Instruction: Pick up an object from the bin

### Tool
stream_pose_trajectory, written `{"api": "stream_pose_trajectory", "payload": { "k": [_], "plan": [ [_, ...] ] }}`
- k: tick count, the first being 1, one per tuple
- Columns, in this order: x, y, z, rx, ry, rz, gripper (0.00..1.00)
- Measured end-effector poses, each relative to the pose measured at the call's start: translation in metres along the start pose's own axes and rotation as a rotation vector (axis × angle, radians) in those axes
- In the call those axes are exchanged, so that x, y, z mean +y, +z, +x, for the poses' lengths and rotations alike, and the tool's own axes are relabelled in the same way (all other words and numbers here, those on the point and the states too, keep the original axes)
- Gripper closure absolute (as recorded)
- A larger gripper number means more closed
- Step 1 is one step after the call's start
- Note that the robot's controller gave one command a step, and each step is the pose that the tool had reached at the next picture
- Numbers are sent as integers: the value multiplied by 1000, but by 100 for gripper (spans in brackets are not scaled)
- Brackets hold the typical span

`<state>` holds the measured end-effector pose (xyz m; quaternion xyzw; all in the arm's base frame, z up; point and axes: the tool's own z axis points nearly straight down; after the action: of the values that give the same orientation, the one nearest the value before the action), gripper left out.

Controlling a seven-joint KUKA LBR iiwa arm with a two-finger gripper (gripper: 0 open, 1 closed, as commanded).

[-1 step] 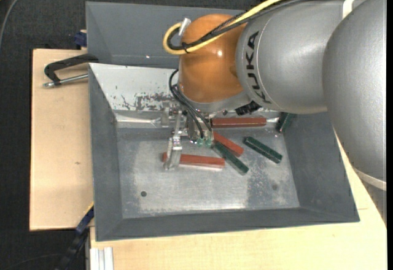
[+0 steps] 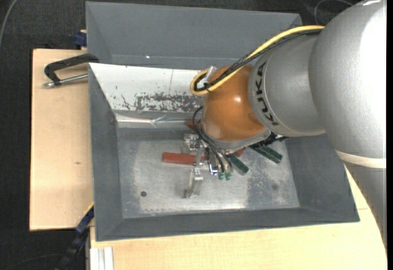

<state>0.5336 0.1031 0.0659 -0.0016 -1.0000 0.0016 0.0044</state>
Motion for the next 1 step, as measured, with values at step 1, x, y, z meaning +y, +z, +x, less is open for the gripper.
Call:
{"api": "stream_pose_trajectory", "payload": {
  "k": [1],
  "plan": [
    [4,-5,-3,-9,-4,-5,100]
  ]
}}
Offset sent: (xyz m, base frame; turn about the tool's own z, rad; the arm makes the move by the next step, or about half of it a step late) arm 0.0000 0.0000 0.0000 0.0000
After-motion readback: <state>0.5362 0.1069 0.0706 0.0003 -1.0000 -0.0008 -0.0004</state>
